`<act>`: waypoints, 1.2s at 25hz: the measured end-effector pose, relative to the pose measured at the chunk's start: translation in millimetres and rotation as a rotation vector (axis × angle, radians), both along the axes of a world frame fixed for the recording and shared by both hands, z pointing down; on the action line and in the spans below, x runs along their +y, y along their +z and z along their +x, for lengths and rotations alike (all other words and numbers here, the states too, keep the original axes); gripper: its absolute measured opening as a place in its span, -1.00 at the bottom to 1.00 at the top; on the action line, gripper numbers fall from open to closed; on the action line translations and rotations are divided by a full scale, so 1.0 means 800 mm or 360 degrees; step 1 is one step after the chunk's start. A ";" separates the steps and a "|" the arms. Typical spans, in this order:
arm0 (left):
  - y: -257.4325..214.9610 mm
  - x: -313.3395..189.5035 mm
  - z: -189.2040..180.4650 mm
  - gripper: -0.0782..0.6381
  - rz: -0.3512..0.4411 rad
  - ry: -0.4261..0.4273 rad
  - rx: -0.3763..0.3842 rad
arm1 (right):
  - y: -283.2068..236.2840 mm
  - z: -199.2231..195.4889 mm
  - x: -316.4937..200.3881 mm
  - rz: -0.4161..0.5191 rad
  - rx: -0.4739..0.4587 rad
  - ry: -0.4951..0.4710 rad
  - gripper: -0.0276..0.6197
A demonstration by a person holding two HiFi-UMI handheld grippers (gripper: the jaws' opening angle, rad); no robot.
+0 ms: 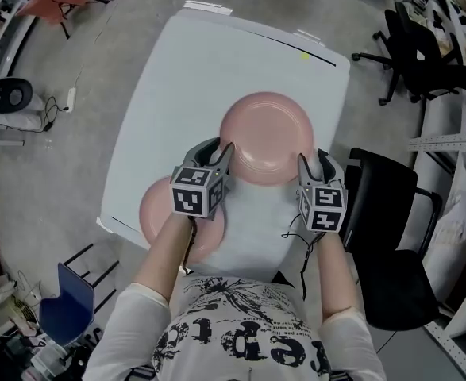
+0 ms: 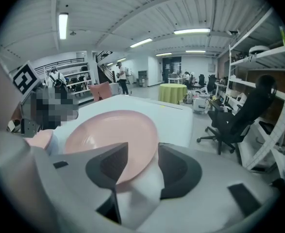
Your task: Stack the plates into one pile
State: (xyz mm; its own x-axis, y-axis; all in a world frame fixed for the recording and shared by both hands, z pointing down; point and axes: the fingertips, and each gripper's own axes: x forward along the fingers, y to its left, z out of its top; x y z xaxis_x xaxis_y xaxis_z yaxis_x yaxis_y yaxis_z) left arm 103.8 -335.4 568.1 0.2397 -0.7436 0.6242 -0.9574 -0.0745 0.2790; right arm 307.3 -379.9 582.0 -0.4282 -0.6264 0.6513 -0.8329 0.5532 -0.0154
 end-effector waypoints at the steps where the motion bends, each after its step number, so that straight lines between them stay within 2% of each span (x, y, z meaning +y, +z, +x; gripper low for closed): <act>1: 0.007 -0.005 -0.006 -0.39 -0.0012 -0.0005 -0.0025 | 0.006 0.002 -0.003 -0.0014 0.0005 0.0022 -0.29; 4: 0.031 -0.016 -0.019 -0.28 -0.0082 -0.0019 -0.0044 | 0.024 0.007 -0.012 -0.0072 0.0015 0.0075 -0.29; 11: 0.072 -0.032 -0.034 -0.28 -0.0202 0.0013 0.0005 | 0.049 0.005 -0.022 -0.0159 0.0031 0.0118 -0.29; 15: 0.085 -0.032 -0.021 -0.40 -0.0264 0.0098 0.0078 | 0.061 0.005 -0.019 -0.0191 0.0026 0.0140 -0.40; 18: 0.090 -0.033 -0.017 -0.49 -0.0277 0.0147 0.0071 | 0.063 0.001 -0.019 -0.0176 0.0037 0.0130 -0.53; 22: 0.093 -0.032 -0.013 -0.51 -0.0301 0.0163 0.0128 | 0.064 0.005 -0.018 -0.0176 0.0013 0.0145 -0.55; 30: 0.080 -0.027 -0.014 -0.55 -0.0311 0.0146 0.0138 | 0.058 0.007 -0.015 -0.0183 0.0032 0.0254 -0.64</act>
